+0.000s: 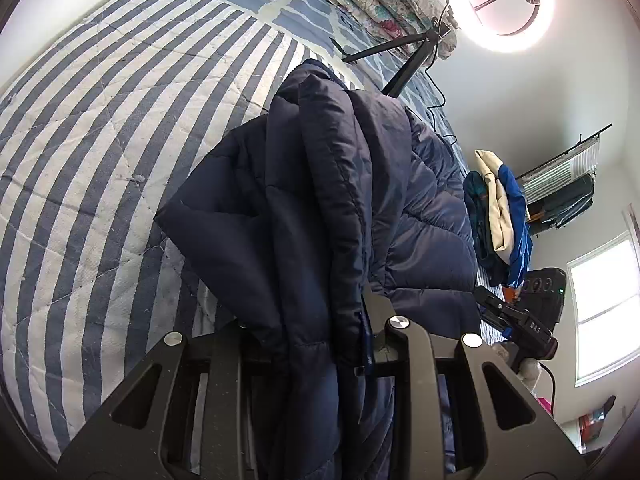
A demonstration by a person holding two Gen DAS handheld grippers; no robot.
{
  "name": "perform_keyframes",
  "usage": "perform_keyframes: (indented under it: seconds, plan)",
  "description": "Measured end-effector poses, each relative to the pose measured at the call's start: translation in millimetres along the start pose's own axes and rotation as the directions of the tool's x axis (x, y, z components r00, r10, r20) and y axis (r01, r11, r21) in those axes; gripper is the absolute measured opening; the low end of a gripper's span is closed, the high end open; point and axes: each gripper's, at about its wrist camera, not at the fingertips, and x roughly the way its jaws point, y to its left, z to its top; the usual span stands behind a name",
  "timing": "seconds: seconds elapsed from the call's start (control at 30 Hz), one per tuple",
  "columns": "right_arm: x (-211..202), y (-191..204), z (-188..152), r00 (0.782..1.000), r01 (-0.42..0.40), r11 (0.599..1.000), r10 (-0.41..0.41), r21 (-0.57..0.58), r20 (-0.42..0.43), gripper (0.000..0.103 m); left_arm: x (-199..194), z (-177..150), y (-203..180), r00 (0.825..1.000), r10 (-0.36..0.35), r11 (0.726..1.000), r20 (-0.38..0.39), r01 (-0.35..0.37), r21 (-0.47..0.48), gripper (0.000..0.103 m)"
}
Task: Fold large clothes
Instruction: 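Grasp the folded jacket with the left tool and lift it, then grasp the folded navy jacket with the right tool beside the left tool, then carry the folded jacket with both tools toward the pile on the mattress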
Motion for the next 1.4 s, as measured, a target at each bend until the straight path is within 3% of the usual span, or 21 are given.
perform_keyframes:
  seconds: [0.1, 0.2, 0.37, 0.43, 0.53, 0.67, 0.7, 1.0, 1.4]
  plan:
    - [8, -5, 0, 0.999, -0.047, 0.998, 0.047, 0.043, 0.008, 0.068, 1, 0, -1, 1.0, 0.012, 1.0, 0.001, -0.012, 0.005, 0.027]
    - [17, 0, 1, 0.996, -0.083, 0.995, 0.084, 0.06, -0.008, 0.057, 1, 1, -3, 1.0, 0.027, 1.0, 0.003, -0.027, 0.011, 0.026]
    - [26, 15, 4, 0.999, -0.047, 0.998, 0.048, 0.042, -0.024, 0.04, 0, 0, -9, 0.998, 0.067, 0.998, 0.008, -0.067, 0.022, 0.024]
    - [28, 30, 4, 1.0, -0.01, 1.0, 0.01, 0.005, -0.024, 0.028, -2, -1, -17, 0.995, 0.093, 0.995, 0.021, -0.094, 0.045, 0.023]
    - [27, 54, 6, 0.998, 0.061, 0.996, -0.062, -0.06, -0.022, 0.019, -7, -4, -29, 0.992, 0.123, 0.989, 0.039, -0.126, 0.075, 0.02]
    - [26, 94, 3, 0.982, 0.181, 0.971, -0.187, -0.156, -0.022, 0.016, -19, -10, -43, 0.989, 0.14, 0.982, 0.054, -0.146, 0.118, 0.018]
    - [25, 105, 1, 0.976, 0.211, 0.959, -0.218, -0.19, -0.018, 0.016, -22, -12, -46, 0.983, 0.173, 0.975, 0.064, -0.18, 0.133, 0.018]
    - [-17, 160, -14, 0.928, 0.363, 0.874, -0.372, -0.324, 0.035, 0.015, -47, -43, -95, 0.98, 0.186, 0.947, 0.076, -0.199, 0.253, 0.017]
    - [-103, 195, -41, 0.866, 0.492, 0.756, -0.477, -0.433, 0.151, 0.014, -77, -80, -162, 0.986, 0.14, 0.925, 0.095, -0.165, 0.343, 0.017]
